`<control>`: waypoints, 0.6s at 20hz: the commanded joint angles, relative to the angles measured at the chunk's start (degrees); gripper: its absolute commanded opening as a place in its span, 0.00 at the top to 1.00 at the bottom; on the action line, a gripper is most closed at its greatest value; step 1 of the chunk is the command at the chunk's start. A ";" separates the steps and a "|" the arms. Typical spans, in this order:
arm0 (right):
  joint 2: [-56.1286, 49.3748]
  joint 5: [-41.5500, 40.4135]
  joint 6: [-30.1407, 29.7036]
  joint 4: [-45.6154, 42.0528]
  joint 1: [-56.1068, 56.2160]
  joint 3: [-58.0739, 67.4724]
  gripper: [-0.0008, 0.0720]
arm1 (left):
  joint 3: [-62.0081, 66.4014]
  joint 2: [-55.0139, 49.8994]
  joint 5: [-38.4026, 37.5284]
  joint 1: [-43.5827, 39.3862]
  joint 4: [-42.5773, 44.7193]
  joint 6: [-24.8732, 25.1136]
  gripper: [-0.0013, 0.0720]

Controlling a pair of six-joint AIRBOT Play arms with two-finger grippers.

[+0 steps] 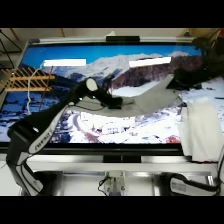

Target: Fold the shirts.

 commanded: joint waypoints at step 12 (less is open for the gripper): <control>-2.23 -14.95 1.84 4.17 15.45 0.13 0.89 | 0.00 15.02 -3.02 12.52 14.82 -3.58 0.94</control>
